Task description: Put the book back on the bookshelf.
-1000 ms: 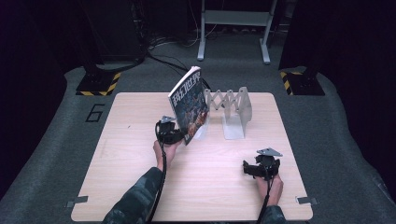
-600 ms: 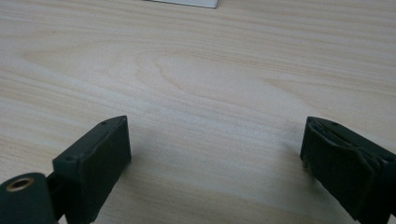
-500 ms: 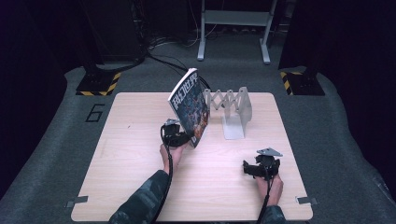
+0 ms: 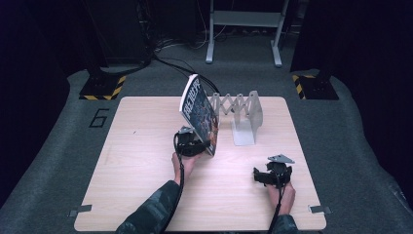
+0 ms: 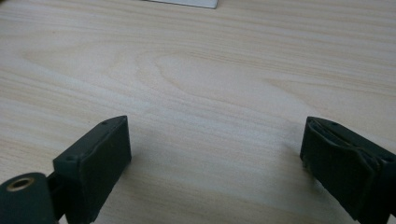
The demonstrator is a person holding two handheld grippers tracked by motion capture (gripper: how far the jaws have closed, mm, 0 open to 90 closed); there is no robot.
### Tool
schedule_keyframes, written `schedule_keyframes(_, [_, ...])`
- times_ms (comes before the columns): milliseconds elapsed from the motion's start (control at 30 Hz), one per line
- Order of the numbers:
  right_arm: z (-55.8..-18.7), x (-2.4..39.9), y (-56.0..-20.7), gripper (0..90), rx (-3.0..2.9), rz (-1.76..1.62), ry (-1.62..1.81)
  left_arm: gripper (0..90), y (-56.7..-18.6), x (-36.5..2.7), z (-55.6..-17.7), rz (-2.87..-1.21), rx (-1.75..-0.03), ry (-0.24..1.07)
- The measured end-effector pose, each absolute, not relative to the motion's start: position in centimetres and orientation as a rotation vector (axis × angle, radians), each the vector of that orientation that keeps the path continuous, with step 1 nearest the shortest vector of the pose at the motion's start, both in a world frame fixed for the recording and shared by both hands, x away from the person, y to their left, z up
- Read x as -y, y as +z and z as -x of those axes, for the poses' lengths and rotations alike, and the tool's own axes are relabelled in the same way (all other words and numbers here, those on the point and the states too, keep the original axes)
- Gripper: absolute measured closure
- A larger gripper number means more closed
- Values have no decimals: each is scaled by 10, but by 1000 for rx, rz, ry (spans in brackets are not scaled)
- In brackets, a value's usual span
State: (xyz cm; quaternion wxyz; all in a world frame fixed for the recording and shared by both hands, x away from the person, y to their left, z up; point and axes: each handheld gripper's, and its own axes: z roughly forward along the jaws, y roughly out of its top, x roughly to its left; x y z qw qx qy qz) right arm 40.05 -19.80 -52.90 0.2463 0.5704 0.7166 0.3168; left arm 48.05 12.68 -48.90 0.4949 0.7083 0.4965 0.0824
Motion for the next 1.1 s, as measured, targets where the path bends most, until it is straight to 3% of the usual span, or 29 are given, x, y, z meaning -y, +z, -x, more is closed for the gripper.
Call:
schedule_keyframes(533, [-400, 198, -529, 79, -1955, -1557, 863, 159, -476, -137, -464, -1809, -1187, 340])
schedule_keyframes(900, [-400, 197, -529, 79, -1951, -1562, 868, 83, -482, -172, -438, -1862, -1170, 439])
schedule_keyframes(1100, [-400, 197, -529, 79, -1948, -1565, 869, 51, -497, -201, -428, -1897, -1227, 431])
